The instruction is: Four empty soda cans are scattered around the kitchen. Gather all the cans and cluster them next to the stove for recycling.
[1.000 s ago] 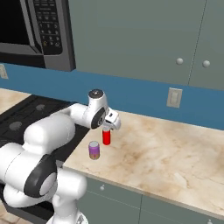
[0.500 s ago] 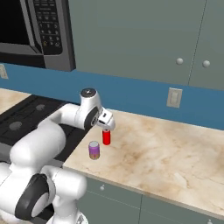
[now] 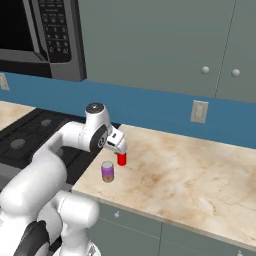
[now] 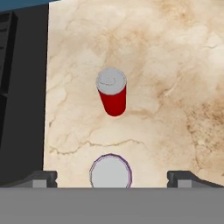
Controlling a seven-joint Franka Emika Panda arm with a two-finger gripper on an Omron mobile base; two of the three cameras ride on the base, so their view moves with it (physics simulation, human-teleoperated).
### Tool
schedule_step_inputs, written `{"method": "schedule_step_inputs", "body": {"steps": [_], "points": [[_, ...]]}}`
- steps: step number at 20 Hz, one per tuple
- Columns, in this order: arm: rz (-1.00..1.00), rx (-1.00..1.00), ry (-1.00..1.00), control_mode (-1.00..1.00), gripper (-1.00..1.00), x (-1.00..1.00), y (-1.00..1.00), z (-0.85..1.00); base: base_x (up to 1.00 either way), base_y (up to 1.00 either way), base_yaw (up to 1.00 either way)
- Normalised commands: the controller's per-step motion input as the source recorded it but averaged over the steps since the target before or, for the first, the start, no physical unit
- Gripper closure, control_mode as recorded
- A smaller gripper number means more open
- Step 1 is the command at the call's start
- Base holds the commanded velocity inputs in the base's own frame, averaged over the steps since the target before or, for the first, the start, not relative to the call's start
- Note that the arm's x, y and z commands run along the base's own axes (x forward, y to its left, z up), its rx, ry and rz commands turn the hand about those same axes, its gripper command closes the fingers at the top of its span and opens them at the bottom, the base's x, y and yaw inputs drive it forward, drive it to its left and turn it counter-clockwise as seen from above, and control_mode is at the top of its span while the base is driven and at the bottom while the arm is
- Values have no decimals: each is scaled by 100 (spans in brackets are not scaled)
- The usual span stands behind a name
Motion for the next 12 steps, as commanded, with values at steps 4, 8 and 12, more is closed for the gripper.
{"method": "schedule_step_inputs", "body": {"steps": [4,8,12], "points": [[0,0,2,-100,-100,-31,12,-11,0,0,0],[0,0,9,-100,-100,-11,12,-15,0,0,0],[0,0,10,-100,-100,-3,1,-18,0,0,0]]}}
